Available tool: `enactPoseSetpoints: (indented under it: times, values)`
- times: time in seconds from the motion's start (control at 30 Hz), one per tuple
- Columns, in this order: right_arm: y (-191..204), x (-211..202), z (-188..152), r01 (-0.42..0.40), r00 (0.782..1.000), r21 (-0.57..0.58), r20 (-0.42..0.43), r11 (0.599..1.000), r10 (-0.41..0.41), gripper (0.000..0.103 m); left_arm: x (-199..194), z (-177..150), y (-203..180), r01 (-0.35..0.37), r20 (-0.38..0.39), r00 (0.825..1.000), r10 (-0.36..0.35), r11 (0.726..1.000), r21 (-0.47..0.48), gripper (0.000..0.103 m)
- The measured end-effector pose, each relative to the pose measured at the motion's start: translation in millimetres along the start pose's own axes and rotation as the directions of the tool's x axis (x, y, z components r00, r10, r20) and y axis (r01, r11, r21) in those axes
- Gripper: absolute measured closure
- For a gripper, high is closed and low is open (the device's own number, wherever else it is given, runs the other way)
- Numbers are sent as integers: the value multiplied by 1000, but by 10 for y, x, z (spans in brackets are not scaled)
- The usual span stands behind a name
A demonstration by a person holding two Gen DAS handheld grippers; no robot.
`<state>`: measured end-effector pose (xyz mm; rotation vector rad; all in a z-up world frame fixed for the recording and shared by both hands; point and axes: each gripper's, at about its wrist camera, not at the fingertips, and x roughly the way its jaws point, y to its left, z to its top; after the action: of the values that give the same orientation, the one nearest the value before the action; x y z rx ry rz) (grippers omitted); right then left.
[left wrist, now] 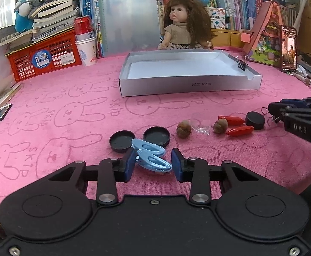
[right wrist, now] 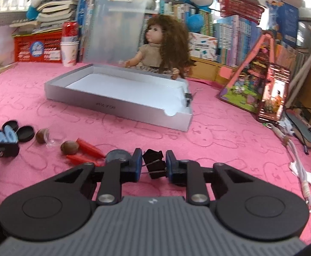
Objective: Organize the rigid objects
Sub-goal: 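Close the right gripper on the black binder clip while the left gripper grasps a blue hair clip, then carry the binder clip and blue hair clip over the white box tray with both grippers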
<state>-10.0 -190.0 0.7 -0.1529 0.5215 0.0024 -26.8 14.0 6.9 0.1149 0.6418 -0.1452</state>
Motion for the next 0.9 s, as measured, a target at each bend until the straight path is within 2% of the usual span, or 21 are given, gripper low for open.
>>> enactPoseSetpoints:
  times: [0.13, 0.9]
  values:
    - [-88, -1, 36, -18, 1000, 57, -6, 998, 18, 76, -40, 35, 7, 10, 13, 1000, -10, 1000, -5, 69]
    - [-280, 1, 281, -61, 998, 148, 8, 987, 61, 76, 76, 507, 16, 97, 67, 993, -93, 994, -47, 69]
